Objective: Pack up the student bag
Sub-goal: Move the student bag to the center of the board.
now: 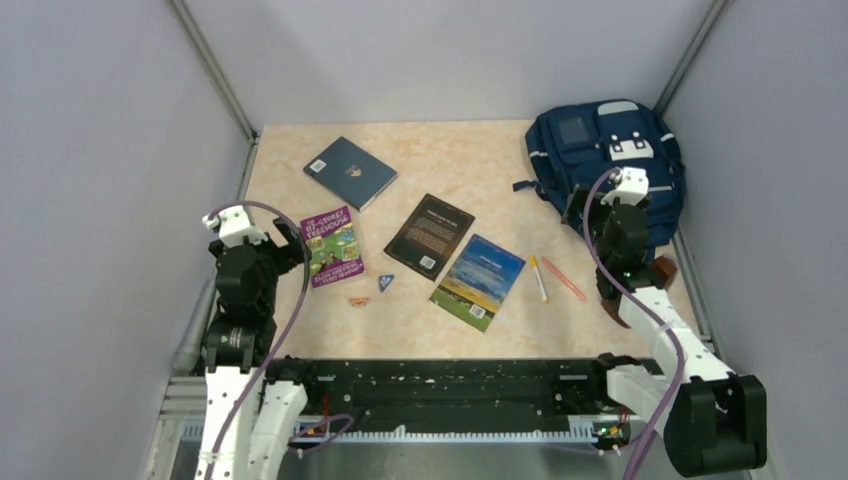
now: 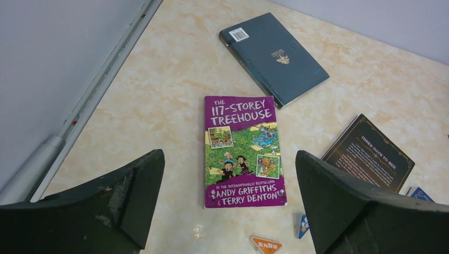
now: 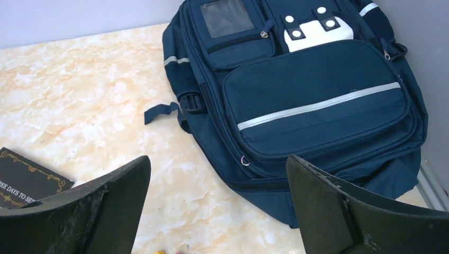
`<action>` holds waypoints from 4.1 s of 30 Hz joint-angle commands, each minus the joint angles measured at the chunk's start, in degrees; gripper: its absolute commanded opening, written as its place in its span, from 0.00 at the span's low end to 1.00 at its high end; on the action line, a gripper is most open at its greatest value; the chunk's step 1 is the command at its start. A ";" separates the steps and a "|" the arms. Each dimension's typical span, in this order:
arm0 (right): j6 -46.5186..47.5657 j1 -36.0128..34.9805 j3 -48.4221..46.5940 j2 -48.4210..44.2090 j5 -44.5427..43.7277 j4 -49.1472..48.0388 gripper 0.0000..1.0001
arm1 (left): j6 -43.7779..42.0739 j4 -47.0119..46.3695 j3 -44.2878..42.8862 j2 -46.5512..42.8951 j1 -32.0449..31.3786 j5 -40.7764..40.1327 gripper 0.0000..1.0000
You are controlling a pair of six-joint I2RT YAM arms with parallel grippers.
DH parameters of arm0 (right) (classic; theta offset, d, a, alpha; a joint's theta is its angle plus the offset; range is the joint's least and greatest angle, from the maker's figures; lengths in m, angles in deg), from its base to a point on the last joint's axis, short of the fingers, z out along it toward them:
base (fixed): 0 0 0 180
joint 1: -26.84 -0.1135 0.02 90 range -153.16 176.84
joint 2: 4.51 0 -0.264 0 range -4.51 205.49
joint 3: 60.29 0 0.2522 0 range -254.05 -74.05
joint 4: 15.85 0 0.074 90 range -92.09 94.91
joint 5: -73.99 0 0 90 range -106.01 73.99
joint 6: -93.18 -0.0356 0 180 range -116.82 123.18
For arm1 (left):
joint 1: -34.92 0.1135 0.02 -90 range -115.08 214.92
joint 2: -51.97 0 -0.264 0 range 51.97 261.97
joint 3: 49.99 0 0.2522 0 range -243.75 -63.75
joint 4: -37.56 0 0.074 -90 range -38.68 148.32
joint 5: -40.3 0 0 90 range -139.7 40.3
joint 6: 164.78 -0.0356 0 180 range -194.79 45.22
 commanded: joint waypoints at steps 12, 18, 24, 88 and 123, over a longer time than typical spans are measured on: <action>-0.60 -0.03 0.70 -1.28 -1.51 -3.46 0.97 | 0.35 -1.23 -2.13 0.53 0.22 0.89 0.98; -0.58 -0.05 0.30 -0.58 -1.58 -3.84 0.98 | 0.16 -1.16 -2.00 0.45 0.29 0.35 0.98; -1.12 0.49 -9.04 11.10 -2.61 5.46 0.99 | -0.01 -0.67 -2.07 1.11 0.28 0.01 0.98; -7.26 -29.66 -62.62 51.46 -0.62 47.23 0.00 | -2.21 2.11 -1.95 4.80 0.25 0.52 0.98; -17.32 -2.94 -25.05 23.64 10.46 30.21 0.80 | -4.44 0.00 -0.73 4.20 0.29 6.09 0.97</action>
